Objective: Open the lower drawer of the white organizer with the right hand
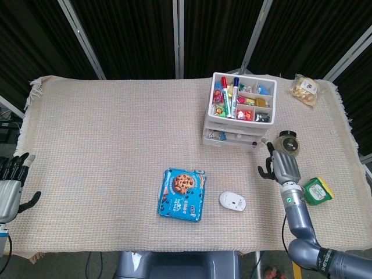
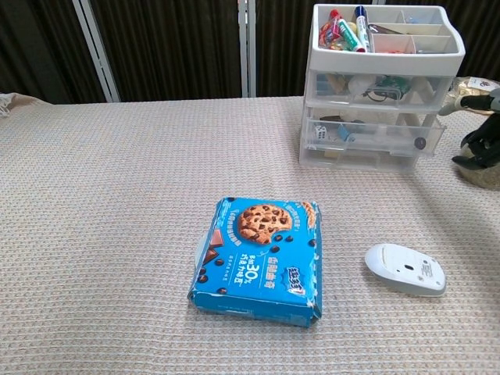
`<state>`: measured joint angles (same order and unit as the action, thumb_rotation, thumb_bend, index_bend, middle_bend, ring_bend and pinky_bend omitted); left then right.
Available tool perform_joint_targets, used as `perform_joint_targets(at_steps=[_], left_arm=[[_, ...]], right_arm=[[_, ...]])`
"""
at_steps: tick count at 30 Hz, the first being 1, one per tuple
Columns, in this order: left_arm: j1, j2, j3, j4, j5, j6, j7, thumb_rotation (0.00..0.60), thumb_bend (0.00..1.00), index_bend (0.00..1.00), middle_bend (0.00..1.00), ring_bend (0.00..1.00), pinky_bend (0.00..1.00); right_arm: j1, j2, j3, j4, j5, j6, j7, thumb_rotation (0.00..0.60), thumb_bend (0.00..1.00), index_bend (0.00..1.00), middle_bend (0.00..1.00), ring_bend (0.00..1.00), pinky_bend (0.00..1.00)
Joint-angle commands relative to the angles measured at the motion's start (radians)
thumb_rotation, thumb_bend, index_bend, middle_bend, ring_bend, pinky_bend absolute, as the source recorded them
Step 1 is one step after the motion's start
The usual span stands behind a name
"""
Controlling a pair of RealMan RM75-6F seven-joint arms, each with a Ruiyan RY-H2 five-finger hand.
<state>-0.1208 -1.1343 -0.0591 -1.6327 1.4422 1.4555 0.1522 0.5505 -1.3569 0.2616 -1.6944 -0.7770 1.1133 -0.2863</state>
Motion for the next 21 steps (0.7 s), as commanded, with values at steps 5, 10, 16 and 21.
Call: perform_joint_targets(at_steps=[5,10,16,21], left_arm=[[0.0,-0.001,-0.001,0.0,-0.001,0.001,0.001,0.6,0.32,0.03,0.0,0.0,0.0],[0.0,-0.002,-0.001,0.0,-0.002,0.0,0.002,0.6,0.32,0.03,0.0,0.0,0.0],[0.0,-0.001,-0.001,0.0,-0.002,0.0,0.002,0.6,0.32,0.03,0.0,0.0,0.0],[0.0,-0.001,-0.001,0.0,-0.002,-0.001,-0.001,0.6,0.32,0.03,0.0,0.0,0.0]], right_arm=[[0.016,-0.018,0.011,0.027,0.033,-0.028,0.009,0.6,0.32,0.22,0.82,0.87,0.66],[0.029,-0.039,0.019,0.059,0.039,-0.033,0.013,0.6,0.32,0.22,0.82,0.87,0.66],[0.042,-0.066,0.022,0.091,0.043,-0.039,0.015,0.6,0.32,0.22,0.82,0.87,0.66],[0.055,-0.092,0.027,0.116,0.057,-0.042,0.008,0.6,0.33,0.29,0.83,0.87,0.66]])
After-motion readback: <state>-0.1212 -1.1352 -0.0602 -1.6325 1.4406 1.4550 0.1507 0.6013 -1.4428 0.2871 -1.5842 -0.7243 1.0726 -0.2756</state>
